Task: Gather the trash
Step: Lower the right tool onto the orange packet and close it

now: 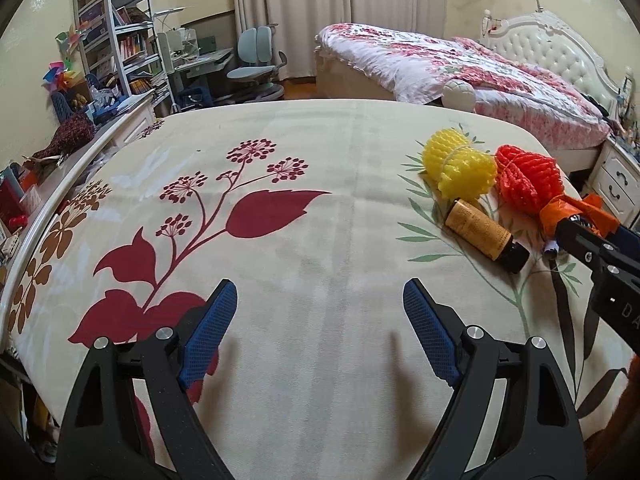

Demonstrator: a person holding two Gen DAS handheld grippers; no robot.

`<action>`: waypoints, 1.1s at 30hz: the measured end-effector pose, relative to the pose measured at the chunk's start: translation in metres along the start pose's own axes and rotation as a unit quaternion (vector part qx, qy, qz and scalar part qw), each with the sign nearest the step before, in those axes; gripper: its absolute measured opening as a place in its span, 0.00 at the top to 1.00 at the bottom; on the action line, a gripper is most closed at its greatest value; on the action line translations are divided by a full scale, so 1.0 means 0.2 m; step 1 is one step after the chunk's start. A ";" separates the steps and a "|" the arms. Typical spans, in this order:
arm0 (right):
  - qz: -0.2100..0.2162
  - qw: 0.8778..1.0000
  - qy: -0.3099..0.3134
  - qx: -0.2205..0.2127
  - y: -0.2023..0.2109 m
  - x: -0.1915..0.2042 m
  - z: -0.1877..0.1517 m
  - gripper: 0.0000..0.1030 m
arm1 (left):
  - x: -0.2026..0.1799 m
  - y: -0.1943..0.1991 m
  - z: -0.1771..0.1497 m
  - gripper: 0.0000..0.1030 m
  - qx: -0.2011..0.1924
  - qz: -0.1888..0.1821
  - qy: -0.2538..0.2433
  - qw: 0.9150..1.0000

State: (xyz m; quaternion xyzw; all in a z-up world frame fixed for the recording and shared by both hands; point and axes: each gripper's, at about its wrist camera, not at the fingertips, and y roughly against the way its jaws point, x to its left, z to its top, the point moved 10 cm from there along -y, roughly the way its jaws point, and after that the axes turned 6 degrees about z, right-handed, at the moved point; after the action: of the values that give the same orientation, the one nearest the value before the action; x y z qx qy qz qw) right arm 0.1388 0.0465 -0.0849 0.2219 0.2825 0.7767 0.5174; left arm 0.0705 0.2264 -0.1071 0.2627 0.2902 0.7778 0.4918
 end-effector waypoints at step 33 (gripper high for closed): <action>-0.051 0.996 -0.070 0.014 -0.03 -0.46 -0.20 0.49 | -0.46 -0.06 0.15 0.17 0.001 -0.040 -0.027 0.999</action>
State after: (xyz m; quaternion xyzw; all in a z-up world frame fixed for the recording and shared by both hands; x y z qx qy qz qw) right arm 0.1510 -0.0457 -0.1232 0.2684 0.2675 0.7278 0.5716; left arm 0.1339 0.1530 -0.1066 0.2723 0.2882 0.7496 0.5300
